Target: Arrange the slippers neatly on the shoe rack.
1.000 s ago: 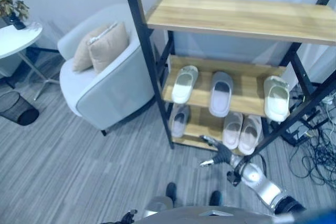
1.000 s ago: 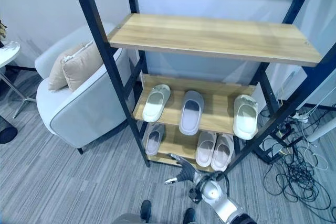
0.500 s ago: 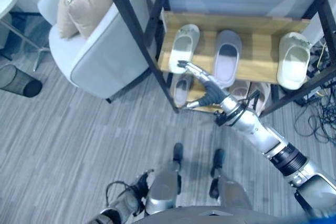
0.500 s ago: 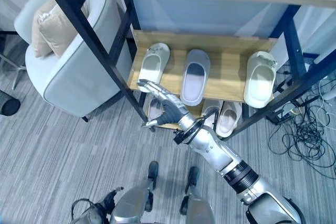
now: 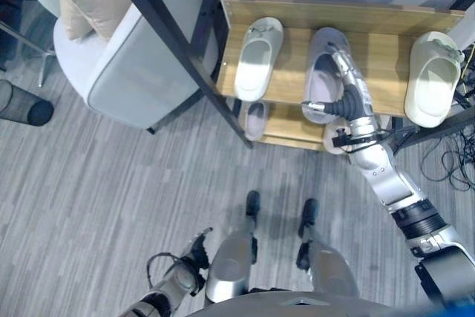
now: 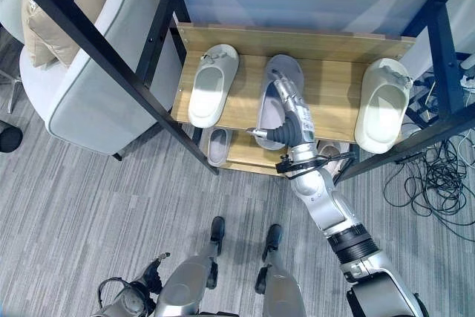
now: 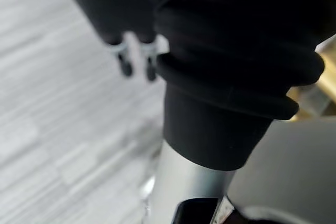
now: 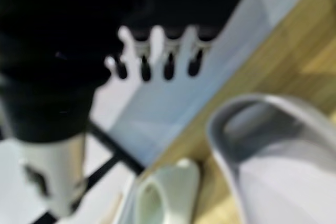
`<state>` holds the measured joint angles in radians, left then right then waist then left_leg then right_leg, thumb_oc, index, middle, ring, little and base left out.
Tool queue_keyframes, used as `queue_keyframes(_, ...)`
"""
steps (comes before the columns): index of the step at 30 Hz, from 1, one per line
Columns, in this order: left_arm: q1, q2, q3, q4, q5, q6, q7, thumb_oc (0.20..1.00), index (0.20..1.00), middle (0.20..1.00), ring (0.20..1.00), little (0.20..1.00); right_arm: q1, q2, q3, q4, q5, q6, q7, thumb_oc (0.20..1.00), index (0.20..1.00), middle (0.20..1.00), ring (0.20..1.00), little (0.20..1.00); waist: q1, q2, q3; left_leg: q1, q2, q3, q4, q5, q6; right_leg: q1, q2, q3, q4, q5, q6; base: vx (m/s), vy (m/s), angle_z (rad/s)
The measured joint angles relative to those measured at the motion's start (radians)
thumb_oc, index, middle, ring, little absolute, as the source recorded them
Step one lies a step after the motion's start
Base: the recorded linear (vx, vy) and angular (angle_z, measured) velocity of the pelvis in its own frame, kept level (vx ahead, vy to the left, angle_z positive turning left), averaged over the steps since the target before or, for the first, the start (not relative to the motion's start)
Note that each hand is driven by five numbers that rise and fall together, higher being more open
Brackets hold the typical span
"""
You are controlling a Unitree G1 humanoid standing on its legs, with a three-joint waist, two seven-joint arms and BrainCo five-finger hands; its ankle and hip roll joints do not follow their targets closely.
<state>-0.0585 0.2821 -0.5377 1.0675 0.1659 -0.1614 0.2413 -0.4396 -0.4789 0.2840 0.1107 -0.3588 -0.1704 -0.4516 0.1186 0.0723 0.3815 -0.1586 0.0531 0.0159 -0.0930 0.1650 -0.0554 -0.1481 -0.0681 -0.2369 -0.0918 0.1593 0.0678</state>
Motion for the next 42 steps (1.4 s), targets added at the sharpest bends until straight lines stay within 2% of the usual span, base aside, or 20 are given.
queue_keyframes(2,-0.019,0.0,-0.002,0.026,0.0,-0.002,-0.001,1.0,1.0,1.0,1.0,1.0,-0.044,-0.001,-0.007,0.033,-0.001,0.013,-0.032,1.0,1.0,1.0,1.0,1.0,0.003,-0.009,0.005,-0.021,0.0,-0.002,0.0,0.0,0.0,-0.018,0.0,-0.002,0.0,-0.001,0.001,-0.01,-0.011,0.05)
queue_keyframes(7,-0.058,0.003,-0.044,0.044,0.004,-0.008,-0.002,1.0,1.0,1.0,1.0,1.0,-0.168,-0.011,-0.056,0.182,-0.011,0.038,-0.116,1.0,1.0,1.0,1.0,1.0,0.008,-0.003,0.021,-0.077,-0.001,-0.026,0.0,0.007,-0.009,-0.063,-0.001,-0.027,0.0,-0.002,0.003,-0.01,0.001,0.12)
queue_keyframes(13,-0.075,-0.006,0.0,0.063,0.0,-0.019,0.008,1.0,1.0,1.0,1.0,1.0,-0.165,-0.013,-0.12,0.19,-0.003,0.063,-0.166,1.0,1.0,1.0,1.0,1.0,0.01,0.001,0.063,-0.106,-0.001,-0.026,0.0,0.014,-0.011,-0.09,-0.001,-0.029,0.0,0.001,0.002,0.0,0.001,0.02)
queue_keyframes(23,-0.09,-0.021,0.004,0.056,-0.003,-0.019,0.046,1.0,1.0,1.0,1.0,1.0,-0.084,-0.012,-0.165,0.177,0.025,0.067,-0.184,1.0,1.0,1.0,1.0,1.0,0.004,0.019,0.087,-0.123,-0.003,-0.033,0.0,0.014,-0.01,-0.101,-0.002,-0.041,0.0,-0.003,0.002,0.0,0.0,0.03)
queue_keyframes(32,-0.101,-0.02,-0.001,0.056,-0.003,-0.019,0.044,1.0,1.0,1.0,1.0,1.0,-0.23,-0.017,-0.157,0.278,0.066,0.065,-0.203,1.0,1.0,1.0,1.0,1.0,0.009,0.022,0.088,-0.139,-0.002,-0.038,0.0,0.017,-0.015,-0.115,-0.002,-0.048,0.0,-0.001,0.001,0.0,0.0,0.01)
queue_keyframes(36,-0.109,-0.023,0.011,0.057,-0.061,-0.02,0.044,1.0,1.0,1.0,1.0,1.0,-0.282,-0.018,-0.158,0.306,0.18,0.058,-0.22,1.0,1.0,1.0,1.0,1.0,0.039,0.024,0.089,-0.145,-0.004,-0.052,0.0,0.018,-0.016,-0.116,-0.002,-0.057,0.0,-0.002,0.002,0.01,-0.001,0.07)
queue_keyframes(40,-0.113,-0.024,0.009,0.057,-0.068,-0.02,0.045,1.0,1.0,1.0,1.0,1.0,-0.313,-0.018,-0.156,0.325,0.225,0.052,-0.221,1.0,1.0,1.0,1.0,1.0,0.043,0.024,0.089,-0.153,-0.006,-0.06,0.001,0.019,-0.015,-0.116,-0.004,-0.073,0.0,-0.002,0.001,0.0,0.01,0.11)
queue_keyframes(42,-0.117,-0.024,0.007,0.058,-0.068,-0.02,0.043,1.0,1.0,1.0,1.0,1.0,-0.335,-0.017,-0.155,0.403,0.302,0.017,-0.206,1.0,1.0,1.0,1.0,1.0,0.05,0.024,0.089,-0.156,-0.007,-0.066,0.001,0.02,-0.013,-0.116,-0.005,-0.079,0.0,-0.002,0.001,-0.01,0.004,0.09)
